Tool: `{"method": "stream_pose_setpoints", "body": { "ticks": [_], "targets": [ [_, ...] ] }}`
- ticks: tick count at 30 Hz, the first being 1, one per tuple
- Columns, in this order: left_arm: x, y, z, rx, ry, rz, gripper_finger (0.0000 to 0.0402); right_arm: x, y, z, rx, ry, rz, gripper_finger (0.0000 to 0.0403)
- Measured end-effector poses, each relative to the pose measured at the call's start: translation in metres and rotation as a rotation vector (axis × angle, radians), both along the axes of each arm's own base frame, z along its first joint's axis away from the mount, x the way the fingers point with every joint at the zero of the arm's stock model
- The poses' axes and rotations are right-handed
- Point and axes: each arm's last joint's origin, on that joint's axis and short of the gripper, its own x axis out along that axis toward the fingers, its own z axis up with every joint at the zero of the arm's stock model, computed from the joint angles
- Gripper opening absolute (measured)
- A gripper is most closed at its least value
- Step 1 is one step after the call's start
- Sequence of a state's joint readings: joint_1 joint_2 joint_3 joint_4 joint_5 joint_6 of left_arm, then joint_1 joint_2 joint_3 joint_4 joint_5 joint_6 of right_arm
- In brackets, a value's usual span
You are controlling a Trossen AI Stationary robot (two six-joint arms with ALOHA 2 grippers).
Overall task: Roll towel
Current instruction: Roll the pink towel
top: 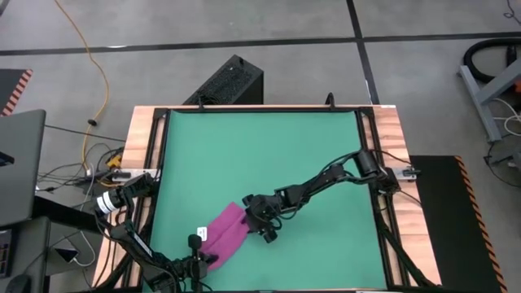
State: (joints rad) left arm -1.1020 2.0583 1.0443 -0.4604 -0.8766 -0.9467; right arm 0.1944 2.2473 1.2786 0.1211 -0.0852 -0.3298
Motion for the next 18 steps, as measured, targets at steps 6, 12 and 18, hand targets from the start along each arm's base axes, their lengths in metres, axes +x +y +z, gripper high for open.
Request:
{"method": "stream_pose_setpoints", "body": {
  "ticks": [6, 12, 18],
  "targets": [
    [0.001, -0.002, 0.002, 0.010, 0.000, -0.012, 0.0000, 0.000, 0.005, 0.001, 0.051, 0.014, -0.130, 0.0060],
    [0.003, -0.006, 0.020, 0.022, 0.027, -0.049, 0.0000, -0.006, 0.025, 0.005, 0.110, 0.035, -0.165, 0.0022],
    [0.000, -0.004, 0.044, 0.007, 0.008, -0.062, 0.0000, -0.022, 0.052, 0.019, 0.202, 0.130, -0.166, 0.0021]
  ]
}}
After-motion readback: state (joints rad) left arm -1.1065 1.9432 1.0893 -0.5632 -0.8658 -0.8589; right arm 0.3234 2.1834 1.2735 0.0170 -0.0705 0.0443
